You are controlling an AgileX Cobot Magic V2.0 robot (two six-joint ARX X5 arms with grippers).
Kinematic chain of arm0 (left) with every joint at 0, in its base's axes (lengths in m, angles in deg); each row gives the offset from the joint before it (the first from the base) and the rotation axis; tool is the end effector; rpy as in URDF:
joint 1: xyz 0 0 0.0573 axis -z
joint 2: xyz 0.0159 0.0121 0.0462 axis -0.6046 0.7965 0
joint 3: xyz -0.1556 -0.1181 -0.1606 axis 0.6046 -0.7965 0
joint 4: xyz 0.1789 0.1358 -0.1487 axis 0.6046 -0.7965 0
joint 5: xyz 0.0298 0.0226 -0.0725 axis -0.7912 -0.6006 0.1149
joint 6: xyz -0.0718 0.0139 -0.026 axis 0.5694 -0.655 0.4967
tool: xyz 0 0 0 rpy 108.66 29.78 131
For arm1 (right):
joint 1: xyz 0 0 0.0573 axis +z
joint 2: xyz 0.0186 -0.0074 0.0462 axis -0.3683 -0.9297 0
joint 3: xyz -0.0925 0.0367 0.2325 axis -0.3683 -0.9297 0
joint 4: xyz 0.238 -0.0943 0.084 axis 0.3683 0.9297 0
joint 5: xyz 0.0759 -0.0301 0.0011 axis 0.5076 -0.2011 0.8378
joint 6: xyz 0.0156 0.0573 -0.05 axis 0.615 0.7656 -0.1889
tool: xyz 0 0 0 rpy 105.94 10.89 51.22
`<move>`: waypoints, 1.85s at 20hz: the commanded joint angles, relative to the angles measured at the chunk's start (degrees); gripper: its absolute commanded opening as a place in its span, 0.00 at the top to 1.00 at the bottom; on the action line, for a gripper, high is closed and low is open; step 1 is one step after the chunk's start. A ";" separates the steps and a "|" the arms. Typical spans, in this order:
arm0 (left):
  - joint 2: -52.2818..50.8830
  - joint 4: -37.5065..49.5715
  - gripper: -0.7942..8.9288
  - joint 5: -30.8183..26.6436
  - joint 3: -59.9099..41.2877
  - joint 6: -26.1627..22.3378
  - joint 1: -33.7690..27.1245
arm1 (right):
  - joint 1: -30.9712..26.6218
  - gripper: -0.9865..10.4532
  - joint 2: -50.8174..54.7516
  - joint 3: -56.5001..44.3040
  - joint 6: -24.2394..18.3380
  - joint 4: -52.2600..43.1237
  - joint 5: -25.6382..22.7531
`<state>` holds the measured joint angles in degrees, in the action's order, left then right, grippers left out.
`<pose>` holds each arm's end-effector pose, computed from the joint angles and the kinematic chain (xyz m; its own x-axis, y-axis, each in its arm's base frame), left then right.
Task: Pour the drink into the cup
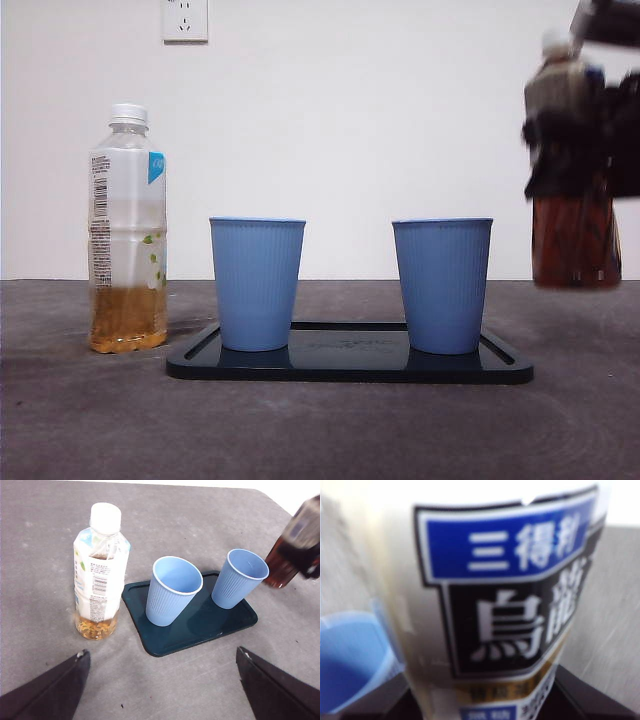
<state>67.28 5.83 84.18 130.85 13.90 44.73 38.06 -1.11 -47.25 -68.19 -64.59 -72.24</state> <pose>0.1362 -0.0440 0.2994 0.7507 -0.5124 -0.4170 0.4576 0.8586 -0.2312 0.2721 0.0775 0.1645 0.9292 0.2293 -0.2897 -0.2112 0.9730 0.0927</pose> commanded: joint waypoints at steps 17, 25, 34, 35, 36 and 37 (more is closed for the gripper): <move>0.20 0.66 0.43 0.22 1.07 -0.72 0.09 | 0.13 0.69 -15.89 1.42 0.90 -15.13 1.46; 0.20 0.63 0.43 0.22 1.07 -0.70 0.09 | 0.13 0.61 -15.69 1.42 0.96 -9.90 1.40; 0.20 0.63 0.43 0.22 1.07 -0.68 0.09 | 0.13 0.56 -14.21 1.42 1.01 -5.90 0.96; 0.20 0.63 0.43 0.22 1.07 -0.68 0.09 | 0.13 0.56 -13.46 1.42 0.98 -5.03 0.96; 0.20 0.63 0.43 0.22 1.07 -0.70 0.09 | 0.13 0.56 -12.26 1.42 0.98 -3.58 0.96; 0.20 0.70 0.43 0.20 1.07 -0.70 0.09 | 0.13 0.56 -10.54 1.42 1.01 -1.70 0.98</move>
<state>67.28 5.85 84.18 130.85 13.88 44.73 38.04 -10.80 -46.42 -67.99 -65.27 -71.11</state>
